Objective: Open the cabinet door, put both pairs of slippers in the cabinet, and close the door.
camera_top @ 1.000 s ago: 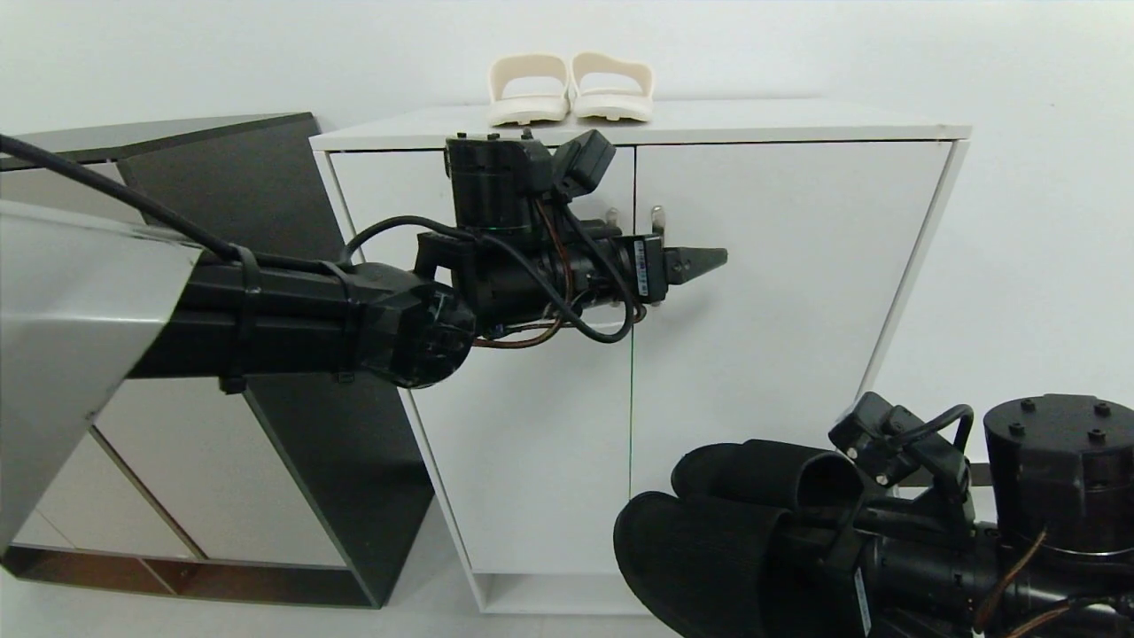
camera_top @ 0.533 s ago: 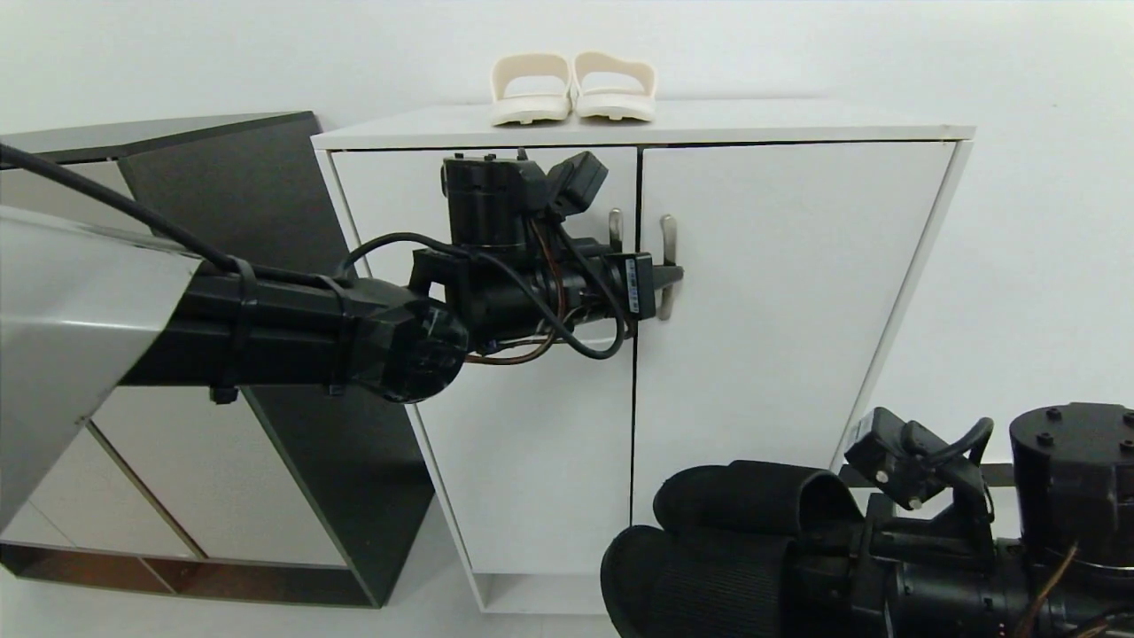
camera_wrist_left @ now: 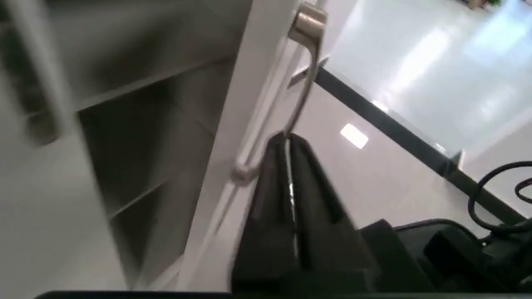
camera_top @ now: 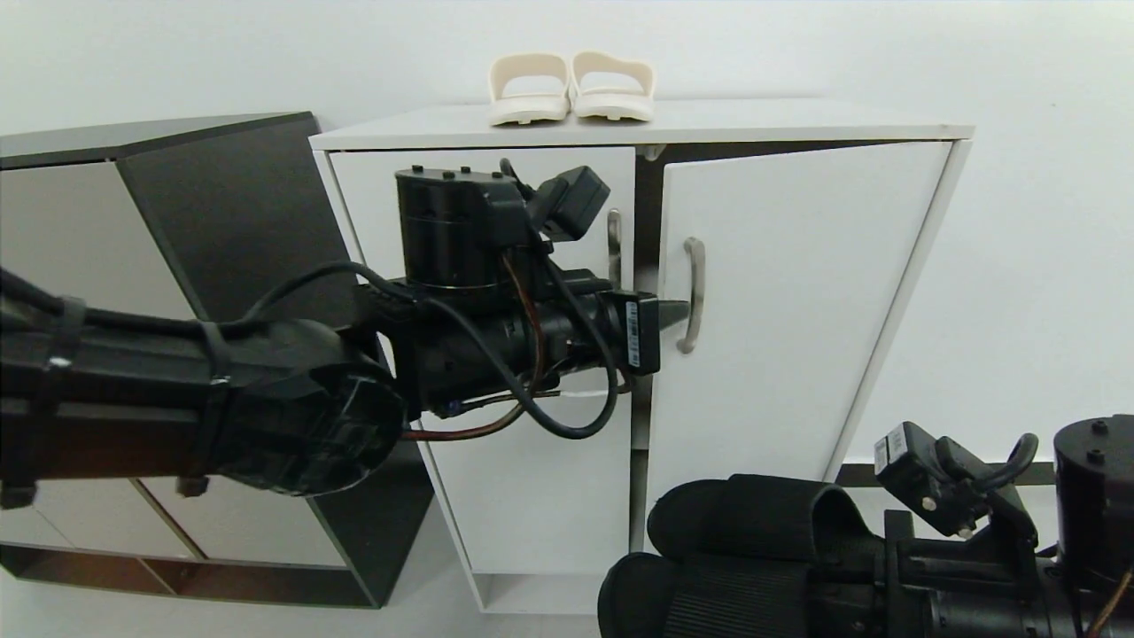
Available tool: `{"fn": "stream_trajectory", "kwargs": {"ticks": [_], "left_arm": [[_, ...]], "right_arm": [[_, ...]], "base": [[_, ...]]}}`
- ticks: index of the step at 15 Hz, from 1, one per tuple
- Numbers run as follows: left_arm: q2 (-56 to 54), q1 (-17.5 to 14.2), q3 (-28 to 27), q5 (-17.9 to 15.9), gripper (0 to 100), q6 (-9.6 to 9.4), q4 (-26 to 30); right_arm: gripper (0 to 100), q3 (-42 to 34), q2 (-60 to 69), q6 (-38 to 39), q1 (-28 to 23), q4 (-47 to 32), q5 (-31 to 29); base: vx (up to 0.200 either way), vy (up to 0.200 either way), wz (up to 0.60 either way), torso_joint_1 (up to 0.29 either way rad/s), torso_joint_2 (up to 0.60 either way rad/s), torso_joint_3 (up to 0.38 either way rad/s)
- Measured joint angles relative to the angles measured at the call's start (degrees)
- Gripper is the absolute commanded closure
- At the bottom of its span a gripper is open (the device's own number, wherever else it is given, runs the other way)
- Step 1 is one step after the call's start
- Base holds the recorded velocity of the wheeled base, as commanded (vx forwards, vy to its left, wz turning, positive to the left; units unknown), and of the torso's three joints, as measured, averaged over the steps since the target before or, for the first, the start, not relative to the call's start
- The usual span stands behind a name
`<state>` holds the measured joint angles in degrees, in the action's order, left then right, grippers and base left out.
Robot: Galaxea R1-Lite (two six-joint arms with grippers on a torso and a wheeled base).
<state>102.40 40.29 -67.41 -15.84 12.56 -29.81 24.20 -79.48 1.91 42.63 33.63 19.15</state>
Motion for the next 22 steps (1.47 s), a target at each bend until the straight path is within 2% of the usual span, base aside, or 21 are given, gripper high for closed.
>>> {"fn": "stream_trajectory", "kwargs": {"ticks": [3,6,9,14,20,22], "left_arm": [[-6.4,-0.4,5.1,0.8,100,0.17,0.1],[-7.9,-3.5,5.1,0.7,100,0.33,0.2],[-4.6,-4.7,0.7,0.8,100,0.83,0.3],[3.0,-5.1,-8.6,1.1,100,1.04,1.0],[7.7,-5.1,-13.7,1.1,100,1.10,1.0],[8.5,-5.0,-14.3,1.1,100,1.15,1.1]], "right_arm": [[100,0.0,-0.1,0.0,0.0,0.0,0.0],[100,0.0,-0.2,-0.1,0.0,0.1,-0.1],[100,0.0,-0.2,-0.1,0.0,0.1,-0.1],[100,0.0,-0.2,-0.5,0.0,0.1,-0.1],[100,-0.5,-0.4,-1.1,0.5,0.0,-0.1],[100,-1.5,-0.4,-2.7,1.1,-0.1,-0.1]], "base": [[0.000,0.000,0.00,0.000,0.00,0.000],[0.000,0.000,0.00,0.000,0.00,0.000],[0.000,0.000,0.00,0.000,0.00,0.000],[0.000,0.000,0.00,0.000,0.00,0.000],[0.000,0.000,0.00,0.000,0.00,0.000],[-0.200,0.000,0.00,0.005,0.01,0.000]]}}
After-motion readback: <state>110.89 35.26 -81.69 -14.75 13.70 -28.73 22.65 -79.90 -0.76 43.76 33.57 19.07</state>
